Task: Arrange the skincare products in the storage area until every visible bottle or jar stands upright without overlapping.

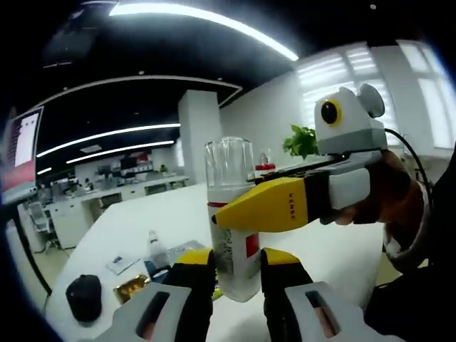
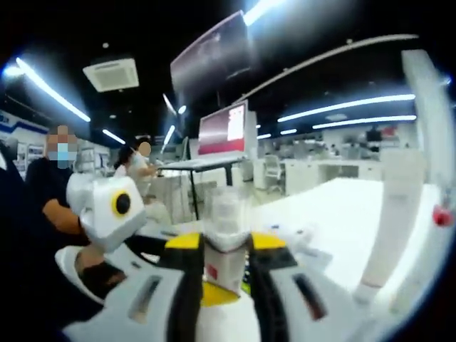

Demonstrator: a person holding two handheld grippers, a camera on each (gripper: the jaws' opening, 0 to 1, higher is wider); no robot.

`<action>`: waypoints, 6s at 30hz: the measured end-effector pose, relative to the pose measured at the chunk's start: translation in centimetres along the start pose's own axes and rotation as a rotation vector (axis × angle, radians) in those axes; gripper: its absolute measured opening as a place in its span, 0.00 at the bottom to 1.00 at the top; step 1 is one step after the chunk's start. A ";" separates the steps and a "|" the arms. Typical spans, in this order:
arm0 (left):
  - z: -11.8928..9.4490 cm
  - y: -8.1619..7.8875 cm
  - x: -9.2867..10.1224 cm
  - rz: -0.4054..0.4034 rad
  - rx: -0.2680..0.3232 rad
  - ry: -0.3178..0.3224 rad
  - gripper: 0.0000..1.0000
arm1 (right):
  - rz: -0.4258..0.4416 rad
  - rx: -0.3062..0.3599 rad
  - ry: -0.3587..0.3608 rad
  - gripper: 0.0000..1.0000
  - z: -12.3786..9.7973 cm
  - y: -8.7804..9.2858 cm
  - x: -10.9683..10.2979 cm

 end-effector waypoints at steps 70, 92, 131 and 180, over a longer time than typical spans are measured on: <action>-1.2 1.3 -4.2 -0.122 -0.037 0.065 0.99 | -0.018 -0.076 0.178 0.23 -10.3 3.3 15.7; -1.7 -0.3 -4.4 -0.103 0.011 0.066 0.94 | -0.019 -0.098 0.221 0.23 -11.4 3.9 17.5; -1.6 0.5 -4.9 -0.110 -0.018 0.048 0.93 | -0.065 -0.171 0.211 0.28 -12.5 4.3 17.3; -1.6 -0.2 -8.2 -0.135 -0.084 0.058 0.84 | -0.243 -0.067 0.098 0.28 -7.9 -1.0 8.8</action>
Point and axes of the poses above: the point that each gripper's makers call its tool centre point, and the gripper's own axes: z roughly forward along the fingers, x roughly to its right, y roughly out of its underside, the point moved 2 cm from there along -z, roughly backward along the fingers, and after that the axes turned 9 degrees about y, right-handed, at the moved point
